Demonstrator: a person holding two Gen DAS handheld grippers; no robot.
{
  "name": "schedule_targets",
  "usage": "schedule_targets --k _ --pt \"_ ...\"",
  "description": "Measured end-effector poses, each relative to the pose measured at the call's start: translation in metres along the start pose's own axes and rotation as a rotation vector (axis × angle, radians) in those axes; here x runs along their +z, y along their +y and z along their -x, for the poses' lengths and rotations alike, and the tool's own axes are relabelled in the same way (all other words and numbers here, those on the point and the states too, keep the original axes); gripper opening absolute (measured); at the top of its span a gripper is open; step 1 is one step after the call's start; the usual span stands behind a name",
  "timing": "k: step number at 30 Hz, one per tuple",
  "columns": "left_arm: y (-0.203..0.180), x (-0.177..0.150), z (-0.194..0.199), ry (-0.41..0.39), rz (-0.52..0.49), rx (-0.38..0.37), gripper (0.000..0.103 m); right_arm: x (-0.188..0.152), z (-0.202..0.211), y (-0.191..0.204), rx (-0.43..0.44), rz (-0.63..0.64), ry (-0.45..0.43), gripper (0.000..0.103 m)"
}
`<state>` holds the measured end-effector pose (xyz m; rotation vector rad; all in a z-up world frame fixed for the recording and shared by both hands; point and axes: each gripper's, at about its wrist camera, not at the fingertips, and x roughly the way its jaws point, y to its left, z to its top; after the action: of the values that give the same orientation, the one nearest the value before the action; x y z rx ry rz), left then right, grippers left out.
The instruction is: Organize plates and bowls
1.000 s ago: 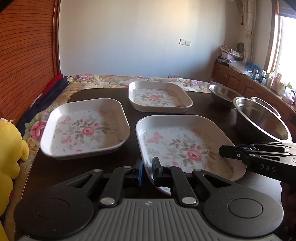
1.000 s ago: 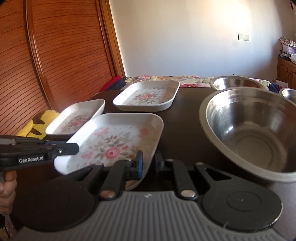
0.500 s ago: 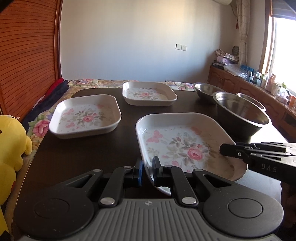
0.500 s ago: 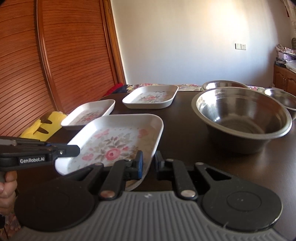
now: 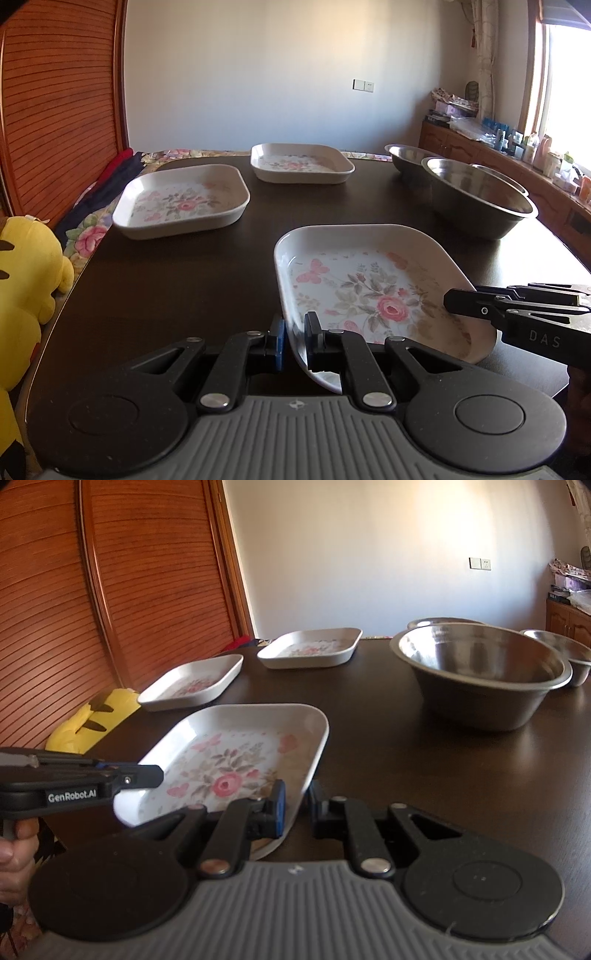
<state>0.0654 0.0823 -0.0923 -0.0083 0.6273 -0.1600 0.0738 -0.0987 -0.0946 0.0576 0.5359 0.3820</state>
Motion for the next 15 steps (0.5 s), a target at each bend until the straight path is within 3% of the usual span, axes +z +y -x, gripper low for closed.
schedule_targets --k 15 --pt "0.0032 -0.0033 0.0021 -0.014 0.024 -0.007 0.012 -0.0052 0.0032 0.0064 -0.011 0.009 -0.015 0.017"
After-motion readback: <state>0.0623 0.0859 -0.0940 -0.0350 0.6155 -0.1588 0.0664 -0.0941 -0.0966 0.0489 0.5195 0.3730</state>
